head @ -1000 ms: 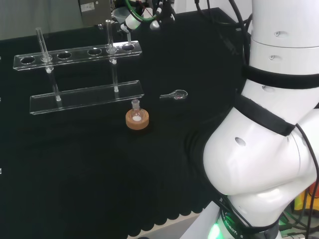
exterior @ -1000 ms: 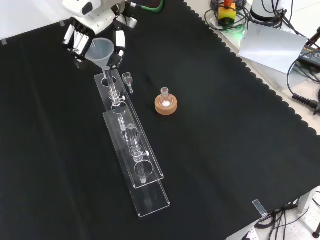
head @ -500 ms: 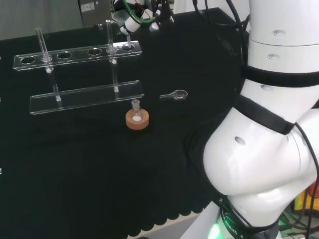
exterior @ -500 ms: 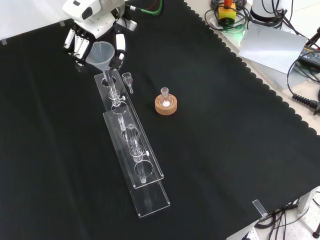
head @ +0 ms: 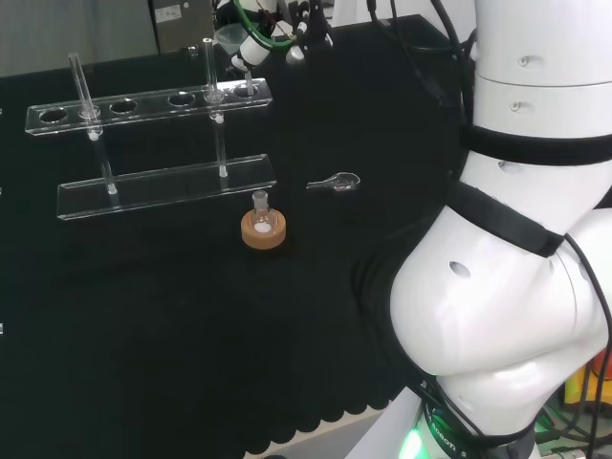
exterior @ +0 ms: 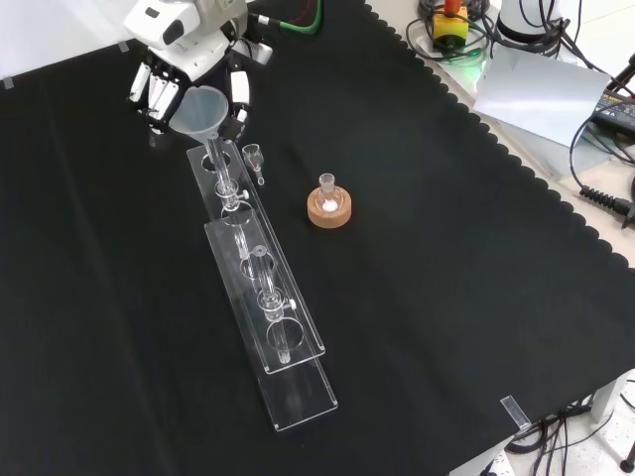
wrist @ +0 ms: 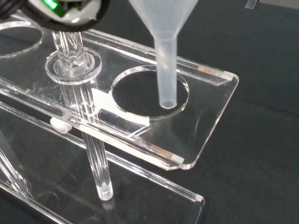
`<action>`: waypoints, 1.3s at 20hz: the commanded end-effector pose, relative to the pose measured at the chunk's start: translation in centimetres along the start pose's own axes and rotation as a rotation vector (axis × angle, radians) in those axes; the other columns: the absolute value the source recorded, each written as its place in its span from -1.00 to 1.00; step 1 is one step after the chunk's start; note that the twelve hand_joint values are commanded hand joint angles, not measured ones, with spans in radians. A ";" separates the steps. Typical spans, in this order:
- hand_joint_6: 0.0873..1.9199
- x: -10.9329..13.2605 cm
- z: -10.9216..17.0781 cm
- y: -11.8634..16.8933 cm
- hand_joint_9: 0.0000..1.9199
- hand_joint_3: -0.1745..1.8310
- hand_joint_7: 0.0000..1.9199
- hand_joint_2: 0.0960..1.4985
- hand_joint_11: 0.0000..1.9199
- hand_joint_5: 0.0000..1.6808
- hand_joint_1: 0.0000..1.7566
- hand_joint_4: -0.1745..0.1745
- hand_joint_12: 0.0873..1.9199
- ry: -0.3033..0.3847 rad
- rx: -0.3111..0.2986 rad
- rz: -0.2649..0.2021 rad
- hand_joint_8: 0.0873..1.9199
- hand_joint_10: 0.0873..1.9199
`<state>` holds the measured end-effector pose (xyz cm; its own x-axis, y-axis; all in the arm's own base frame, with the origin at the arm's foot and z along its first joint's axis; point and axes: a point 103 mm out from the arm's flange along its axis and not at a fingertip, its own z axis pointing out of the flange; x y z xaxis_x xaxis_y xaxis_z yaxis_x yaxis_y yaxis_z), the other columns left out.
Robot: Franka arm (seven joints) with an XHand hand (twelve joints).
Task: Put the funnel back on the funnel stand.
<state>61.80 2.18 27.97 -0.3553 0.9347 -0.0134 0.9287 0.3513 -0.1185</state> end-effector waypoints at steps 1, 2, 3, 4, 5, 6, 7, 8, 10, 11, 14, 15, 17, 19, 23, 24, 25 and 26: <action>-0.76 -0.1 0.6 0.0 -0.15 -0.29 -0.49 -0.17 -0.49 -0.60 -0.14 -0.38 0.31 -0.013 0.047 0.009 -0.29 -0.55; -0.82 -0.1 0.7 0.0 -0.18 -0.29 -0.52 -0.17 -0.50 -0.62 -0.14 -0.39 0.31 -0.012 0.053 0.011 -0.29 -0.53; -0.87 -0.2 0.8 0.1 -0.20 -0.29 -0.55 -0.18 -0.51 -0.62 -0.14 -0.40 0.32 -0.013 0.056 0.012 -0.29 -0.52; -0.91 -0.2 0.9 0.1 -0.22 -0.29 -0.57 -0.18 -0.51 -0.63 -0.15 -0.40 0.32 -0.012 0.060 0.013 -0.29 -0.51; -0.93 -0.2 1.0 0.1 -0.23 -0.29 -0.58 -0.18 -0.52 -0.64 -0.15 -0.41 0.32 -0.012 0.060 0.013 -0.30 -0.51; -0.94 -0.2 1.0 0.1 -0.23 -0.29 -0.59 -0.18 -0.52 -0.64 -0.15 -0.41 0.32 -0.015 0.061 0.012 -0.30 -0.51; -0.95 -0.2 1.0 0.1 -0.24 -0.29 -0.60 -0.18 -0.53 -0.65 -0.15 -0.42 0.32 -0.019 0.062 0.011 -0.30 -0.51; -0.96 -0.1 0.9 0.1 -0.24 -0.29 -0.60 -0.18 -0.53 -0.66 -0.15 -0.42 0.32 -0.024 0.063 0.011 -0.30 -0.51; -0.97 -0.1 0.8 0.0 -0.25 -0.29 -0.61 -0.19 -0.53 -0.67 -0.15 -0.42 0.32 -0.036 0.068 0.009 -0.31 -0.51; -0.98 -0.1 0.8 0.0 -0.26 -0.29 -0.61 -0.19 -0.53 -0.67 -0.15 -0.43 0.32 -0.038 0.071 0.008 -0.31 -0.51; -1.00 0.0 0.9 -0.1 -0.34 -0.30 -0.70 -0.19 -0.58 -0.71 -0.16 -0.42 0.35 -0.037 0.131 0.015 -0.32 -0.49; -1.00 -0.1 0.9 0.0 -0.43 -0.31 -0.77 -0.20 -0.62 -0.75 -0.17 -0.41 0.37 -0.034 0.147 0.017 -0.33 -0.47; -1.00 -0.1 1.0 -0.1 -0.62 -0.34 -0.91 -0.21 -0.73 -0.82 -0.20 -0.37 0.42 -0.033 0.185 0.020 -0.35 -0.38; -1.00 -0.2 1.1 -0.3 -0.78 -0.38 -0.98 -0.20 -0.85 -0.90 -0.22 -0.33 0.48 -0.036 0.203 0.022 -0.47 -0.29; -1.00 -0.3 0.5 -1.0 -0.92 -0.41 -1.00 -0.19 -0.98 -0.96 -0.24 -0.32 0.54 -0.046 0.184 0.024 -0.63 -0.20; -1.00 -0.3 0.1 -1.3 -0.93 -0.42 -1.00 -0.19 -0.99 -0.96 -0.24 -0.31 0.54 -0.047 0.175 0.025 -0.64 -0.20; -1.00 -0.4 -0.4 -1.7 -0.94 -0.42 -1.00 -0.19 -0.99 -0.97 -0.24 -0.31 0.55 -0.049 0.167 0.026 -0.65 -0.19; -1.00 -0.4 -1.0 -2.1 -0.94 -0.42 -1.00 -0.19 -1.00 -0.97 -0.24 -0.31 0.55 -0.051 0.152 0.027 -0.65 -0.19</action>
<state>61.54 1.74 28.26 -0.3405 0.9388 -0.0518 0.9048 0.3122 -0.2896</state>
